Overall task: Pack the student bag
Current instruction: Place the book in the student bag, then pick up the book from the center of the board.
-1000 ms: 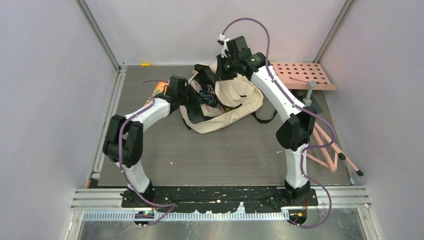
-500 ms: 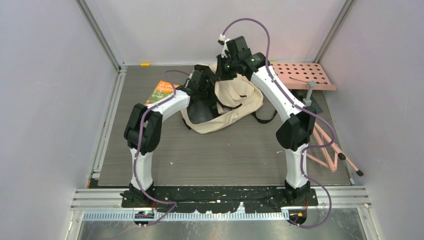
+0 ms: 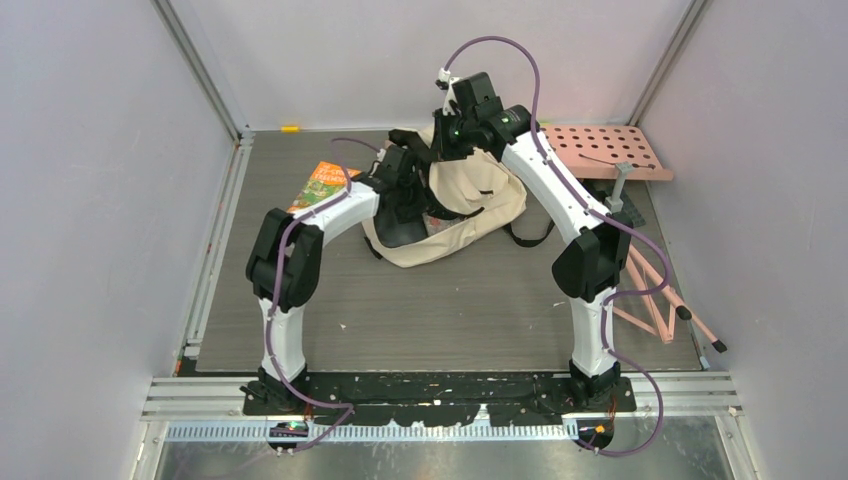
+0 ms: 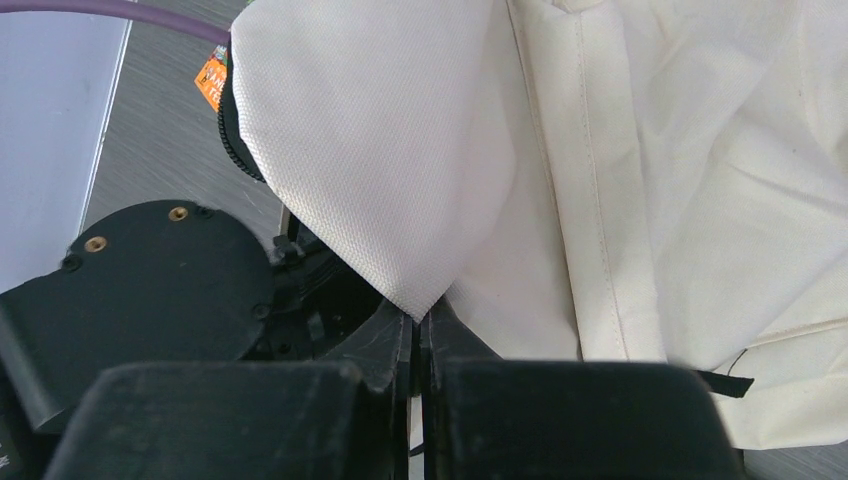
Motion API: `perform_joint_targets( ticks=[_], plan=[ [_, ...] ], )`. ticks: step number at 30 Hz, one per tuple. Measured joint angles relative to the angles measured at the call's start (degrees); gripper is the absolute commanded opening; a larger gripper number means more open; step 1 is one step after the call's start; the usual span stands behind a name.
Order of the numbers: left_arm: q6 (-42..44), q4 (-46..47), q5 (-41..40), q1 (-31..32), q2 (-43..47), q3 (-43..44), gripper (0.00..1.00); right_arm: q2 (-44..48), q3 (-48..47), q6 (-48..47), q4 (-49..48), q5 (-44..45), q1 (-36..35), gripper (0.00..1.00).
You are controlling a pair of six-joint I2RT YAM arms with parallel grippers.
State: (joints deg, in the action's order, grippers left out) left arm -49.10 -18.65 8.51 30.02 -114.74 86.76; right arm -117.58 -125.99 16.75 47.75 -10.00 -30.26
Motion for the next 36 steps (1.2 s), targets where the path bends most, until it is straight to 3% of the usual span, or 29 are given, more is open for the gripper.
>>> perform_joint_targets(
  ticks=[11, 16, 21, 26, 36],
  plan=[
    [13.6, 1.8, -3.6, -0.3, 12.9, -6.6, 0.93, 1.3, 0.4, -0.1, -0.4, 0.1, 0.0, 0.01],
    [24.6, 2.0, -4.9, -1.0, 27.3, -10.8, 1.00, 1.4, 1.2, -0.1, -0.5, 0.5, 0.0, 0.00],
    [32.0, 0.3, -3.7, -9.6, 36.8, -12.2, 1.00, 1.4, 1.2, 0.0, -0.6, 0.5, 0.0, 0.01],
    [38.2, -5.8, -5.6, -18.4, 34.9, -12.7, 1.00, 1.4, 1.5, 0.1, -1.0, 0.5, 0.0, 0.00],
    [48.1, -15.2, -10.4, -19.2, 17.5, -10.8, 1.00, 1.4, 1.5, 0.9, -1.0, 0.6, 0.0, 0.00]
  ],
)
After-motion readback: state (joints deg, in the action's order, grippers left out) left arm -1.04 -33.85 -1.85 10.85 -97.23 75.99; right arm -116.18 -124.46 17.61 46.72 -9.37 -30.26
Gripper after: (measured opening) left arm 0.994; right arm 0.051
